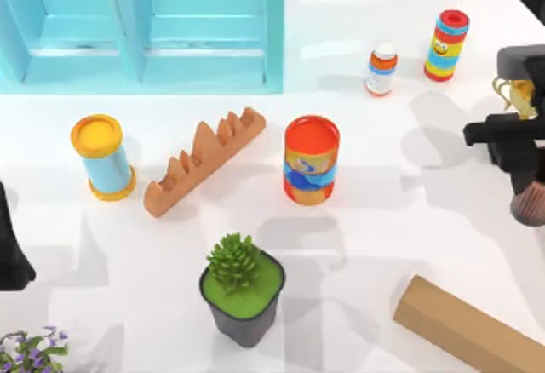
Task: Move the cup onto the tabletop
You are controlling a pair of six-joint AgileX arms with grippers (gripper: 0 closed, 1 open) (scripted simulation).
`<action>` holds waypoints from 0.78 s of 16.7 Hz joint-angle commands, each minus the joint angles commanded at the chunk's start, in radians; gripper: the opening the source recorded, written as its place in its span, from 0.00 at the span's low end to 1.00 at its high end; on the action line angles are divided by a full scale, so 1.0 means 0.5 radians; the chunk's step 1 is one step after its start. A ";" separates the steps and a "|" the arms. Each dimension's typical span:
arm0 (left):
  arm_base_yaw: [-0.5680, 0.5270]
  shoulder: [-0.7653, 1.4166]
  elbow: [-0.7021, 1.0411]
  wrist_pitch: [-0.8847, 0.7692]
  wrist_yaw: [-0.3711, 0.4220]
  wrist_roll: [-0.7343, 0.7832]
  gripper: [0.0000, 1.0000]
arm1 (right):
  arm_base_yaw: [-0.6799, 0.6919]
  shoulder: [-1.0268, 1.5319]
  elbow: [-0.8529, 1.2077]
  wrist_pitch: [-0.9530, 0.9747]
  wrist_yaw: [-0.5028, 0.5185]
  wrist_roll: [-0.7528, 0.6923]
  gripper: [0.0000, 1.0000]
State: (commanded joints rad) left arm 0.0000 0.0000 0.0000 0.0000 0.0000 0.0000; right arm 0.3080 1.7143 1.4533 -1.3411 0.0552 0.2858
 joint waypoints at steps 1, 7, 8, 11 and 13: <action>0.000 0.000 0.000 0.000 0.000 0.000 1.00 | 0.144 0.016 0.024 0.003 -0.003 0.126 0.00; 0.000 0.000 0.000 0.000 0.000 0.000 1.00 | 0.830 0.111 0.098 -0.009 -0.025 0.806 0.00; 0.000 0.000 0.000 0.000 0.000 0.000 1.00 | 0.906 0.119 0.104 -0.009 -0.031 0.893 0.00; 0.000 0.000 0.000 0.000 0.000 0.000 1.00 | 1.070 0.123 0.124 0.006 -0.057 1.097 0.00; 0.000 0.000 0.000 0.000 0.000 0.000 1.00 | 1.126 0.115 0.136 0.023 -0.076 1.181 0.00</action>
State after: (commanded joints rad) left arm 0.0000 0.0000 0.0000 0.0000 0.0000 0.0000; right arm 0.8710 1.7719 1.5211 -1.3293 0.0172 0.8765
